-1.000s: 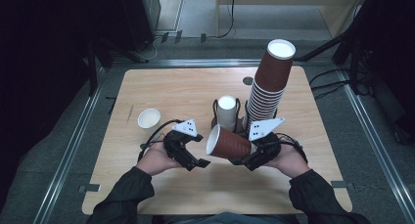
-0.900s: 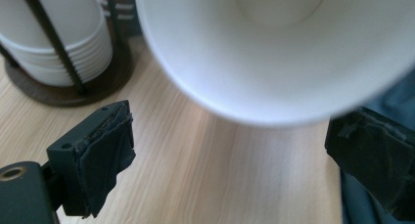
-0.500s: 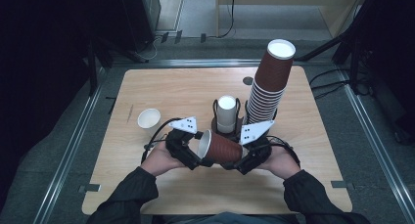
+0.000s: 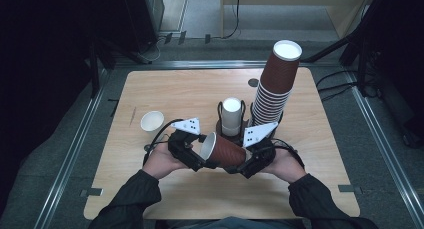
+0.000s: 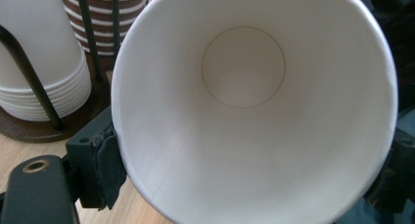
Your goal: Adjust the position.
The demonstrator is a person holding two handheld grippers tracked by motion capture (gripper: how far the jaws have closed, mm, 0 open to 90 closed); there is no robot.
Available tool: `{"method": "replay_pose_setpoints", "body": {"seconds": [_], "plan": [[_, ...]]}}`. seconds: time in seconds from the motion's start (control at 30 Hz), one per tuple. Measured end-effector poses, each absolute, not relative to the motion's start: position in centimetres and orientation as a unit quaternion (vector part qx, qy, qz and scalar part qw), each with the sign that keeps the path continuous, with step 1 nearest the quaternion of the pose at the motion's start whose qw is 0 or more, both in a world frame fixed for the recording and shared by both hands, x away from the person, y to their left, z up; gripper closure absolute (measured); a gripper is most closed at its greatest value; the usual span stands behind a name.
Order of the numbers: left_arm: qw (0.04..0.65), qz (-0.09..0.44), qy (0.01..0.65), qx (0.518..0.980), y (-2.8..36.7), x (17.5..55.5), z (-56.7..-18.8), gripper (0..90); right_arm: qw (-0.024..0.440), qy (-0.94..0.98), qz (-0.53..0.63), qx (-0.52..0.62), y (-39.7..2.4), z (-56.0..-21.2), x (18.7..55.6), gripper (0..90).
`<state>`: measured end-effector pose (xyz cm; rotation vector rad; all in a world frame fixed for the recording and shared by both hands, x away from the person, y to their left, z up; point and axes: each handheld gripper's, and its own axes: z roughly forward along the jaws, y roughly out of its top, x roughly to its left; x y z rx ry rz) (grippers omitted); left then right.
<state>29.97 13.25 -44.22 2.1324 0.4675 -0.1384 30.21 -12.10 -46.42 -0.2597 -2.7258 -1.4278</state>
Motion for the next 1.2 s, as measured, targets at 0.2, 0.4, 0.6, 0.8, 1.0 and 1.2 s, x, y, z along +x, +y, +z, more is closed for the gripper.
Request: {"method": "replay_pose_setpoints", "body": {"seconds": [0.2, 0.4, 0.6, 0.8, 1.0, 1.2], "plan": [[0.442, -0.034, 0.196, 0.875, 14.2, 29.8, -43.4, 10.3, 0.018, -0.889, -0.445, -0.108, -12.7, -46.3, 30.4, 13.5], [0.353, 0.022, 0.190, 0.916, 13.2, 29.3, -43.1, 9.8, 0.008, -0.894, -0.430, -0.126, -13.0, -46.9, 30.7, 13.0], [0.307, 0.024, 0.192, 0.932, 11.7, 29.6, -43.6, 9.8, 0.011, -0.901, -0.419, -0.117, -12.6, -47.6, 30.5, 13.6], [0.296, 0.005, 0.182, 0.938, 9.8, 30.1, -43.9, 9.7, 0.008, -0.910, -0.400, -0.111, -11.9, -48.7, 30.6, 13.8], [0.283, 0.000, 0.177, 0.943, 8.6, 30.1, -44.4, 9.2, 0.006, -0.913, -0.395, -0.099, -11.1, -49.2, 30.4, 14.3], [0.287, 0.010, 0.170, 0.943, 8.4, 29.9, -44.7, 7.1, -0.003, -0.914, -0.396, -0.087, -10.8, -49.2, 30.2, 19.3]]}}
